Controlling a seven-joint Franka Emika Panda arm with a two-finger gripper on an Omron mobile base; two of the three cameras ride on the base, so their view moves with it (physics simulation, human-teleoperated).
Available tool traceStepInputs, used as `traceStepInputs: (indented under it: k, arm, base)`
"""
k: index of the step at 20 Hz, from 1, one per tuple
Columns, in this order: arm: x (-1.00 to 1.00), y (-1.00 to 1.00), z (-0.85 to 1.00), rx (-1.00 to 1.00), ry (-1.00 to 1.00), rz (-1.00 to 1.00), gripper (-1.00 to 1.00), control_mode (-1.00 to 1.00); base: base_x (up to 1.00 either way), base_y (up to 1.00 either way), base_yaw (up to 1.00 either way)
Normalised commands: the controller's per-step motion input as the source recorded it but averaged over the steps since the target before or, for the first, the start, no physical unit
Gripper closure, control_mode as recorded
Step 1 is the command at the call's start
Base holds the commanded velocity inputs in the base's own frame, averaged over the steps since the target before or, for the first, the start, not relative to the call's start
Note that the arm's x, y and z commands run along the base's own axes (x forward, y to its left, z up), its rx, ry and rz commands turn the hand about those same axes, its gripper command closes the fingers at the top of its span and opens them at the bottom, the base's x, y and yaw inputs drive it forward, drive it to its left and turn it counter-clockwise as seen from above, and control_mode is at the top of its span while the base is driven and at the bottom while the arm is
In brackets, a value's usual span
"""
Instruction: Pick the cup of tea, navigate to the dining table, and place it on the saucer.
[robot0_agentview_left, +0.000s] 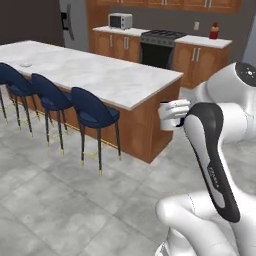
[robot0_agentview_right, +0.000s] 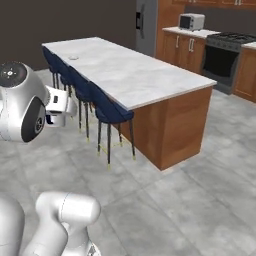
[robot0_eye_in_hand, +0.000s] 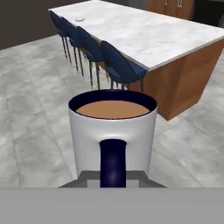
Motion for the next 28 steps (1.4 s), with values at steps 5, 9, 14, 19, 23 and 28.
traceStepInputs:
  k: [5,9,14,19,23,28]
  arm:
    - [0.0,0.0,0.0,0.0,0.0,0.0,1.0,1.0]
    - [0.0,0.0,0.0,0.0,0.0,0.0,1.0,1.0]
    - [0.0,0.0,0.0,0.0,0.0,0.0,1.0,1.0]
    - [0.0,0.0,0.0,0.0,0.0,0.0,1.0,1.0]
    - [0.0,0.0,0.0,0.0,0.0,0.0,1.0,1.0]
    - [0.0,0.0,0.0,0.0,0.0,0.0,1.0,1.0]
  base:
    - [1.0,1.0,0.0]
    - [1.0,1.0,-0.05]
    - [1.0,1.0,-0.18]
    - [1.0,1.0,-0.26]
    - [1.0,1.0,-0.28]
    - [1.0,1.0,-0.26]
